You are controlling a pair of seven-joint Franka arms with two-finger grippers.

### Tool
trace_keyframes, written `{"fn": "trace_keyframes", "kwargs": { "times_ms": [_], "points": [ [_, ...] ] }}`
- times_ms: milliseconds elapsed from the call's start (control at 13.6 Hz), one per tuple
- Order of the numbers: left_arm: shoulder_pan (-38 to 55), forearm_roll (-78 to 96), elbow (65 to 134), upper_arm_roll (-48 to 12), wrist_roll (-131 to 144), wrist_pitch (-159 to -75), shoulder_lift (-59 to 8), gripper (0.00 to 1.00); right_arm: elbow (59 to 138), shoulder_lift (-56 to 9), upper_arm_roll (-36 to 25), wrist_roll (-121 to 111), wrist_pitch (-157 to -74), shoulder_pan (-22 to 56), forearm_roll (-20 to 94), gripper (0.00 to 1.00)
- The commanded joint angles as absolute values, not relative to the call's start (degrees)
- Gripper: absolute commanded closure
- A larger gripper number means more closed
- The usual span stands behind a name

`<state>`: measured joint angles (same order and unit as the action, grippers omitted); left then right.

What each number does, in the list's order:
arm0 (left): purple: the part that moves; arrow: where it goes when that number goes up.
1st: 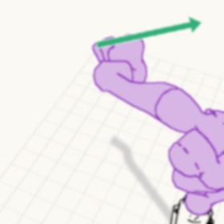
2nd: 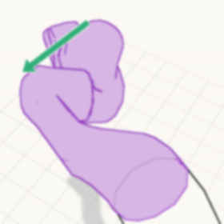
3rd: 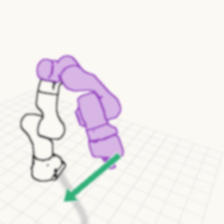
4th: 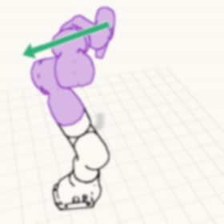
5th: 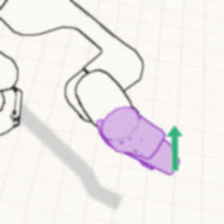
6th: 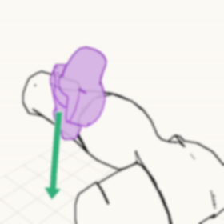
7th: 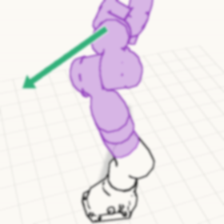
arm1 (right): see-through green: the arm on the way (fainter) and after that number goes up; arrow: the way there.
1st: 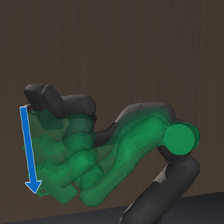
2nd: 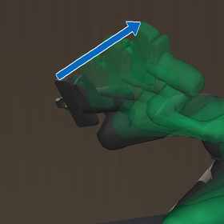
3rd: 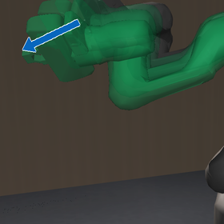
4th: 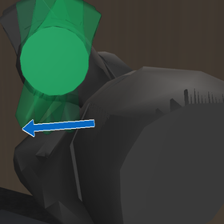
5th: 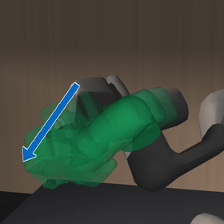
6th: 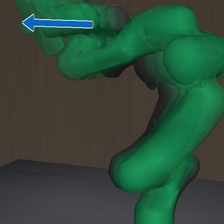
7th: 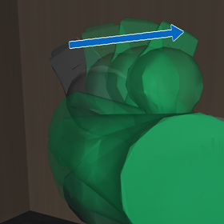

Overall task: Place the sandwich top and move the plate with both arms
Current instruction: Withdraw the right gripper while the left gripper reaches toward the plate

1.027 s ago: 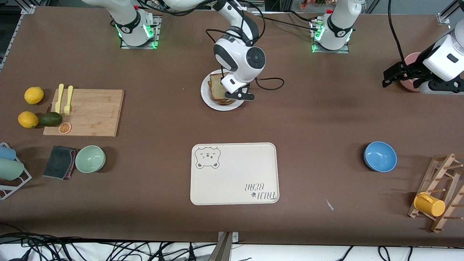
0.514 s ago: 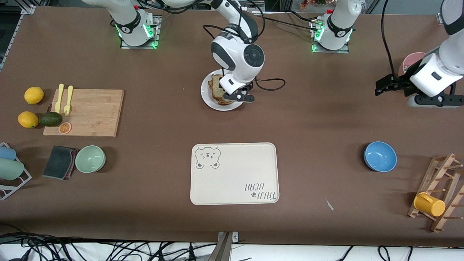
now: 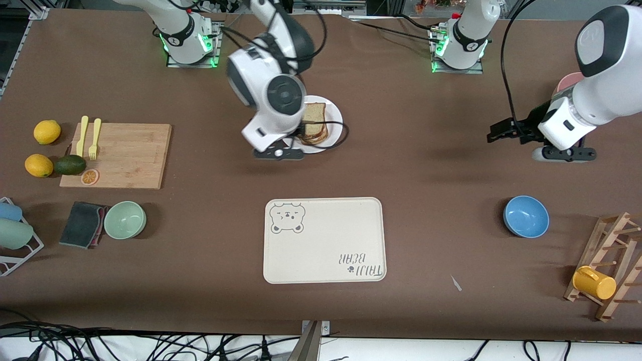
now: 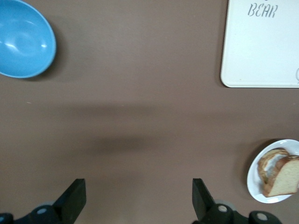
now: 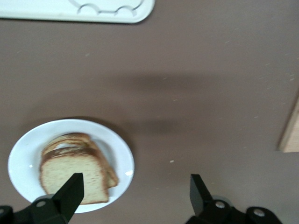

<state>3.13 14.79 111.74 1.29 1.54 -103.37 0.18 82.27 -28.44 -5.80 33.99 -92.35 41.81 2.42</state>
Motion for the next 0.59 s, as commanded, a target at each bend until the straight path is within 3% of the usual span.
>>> {"fn": "trace_keyframes", "kwargs": {
  "times_ms": [0,514],
  "points": [
    [3.25,23.34,114.08,1.05,0.09,-104.94,-0.87,0.0,82.88,-25.5,-9.38,24.92,-89.57,39.12,3.6,0.0],
    [3.6,48.83,120.74,-3.33,-13.42,-112.39,-7.12,0.0,82.88,-19.7,-29.34,-0.67,-84.38,35.68,9.76,0.0]
  ]
}}
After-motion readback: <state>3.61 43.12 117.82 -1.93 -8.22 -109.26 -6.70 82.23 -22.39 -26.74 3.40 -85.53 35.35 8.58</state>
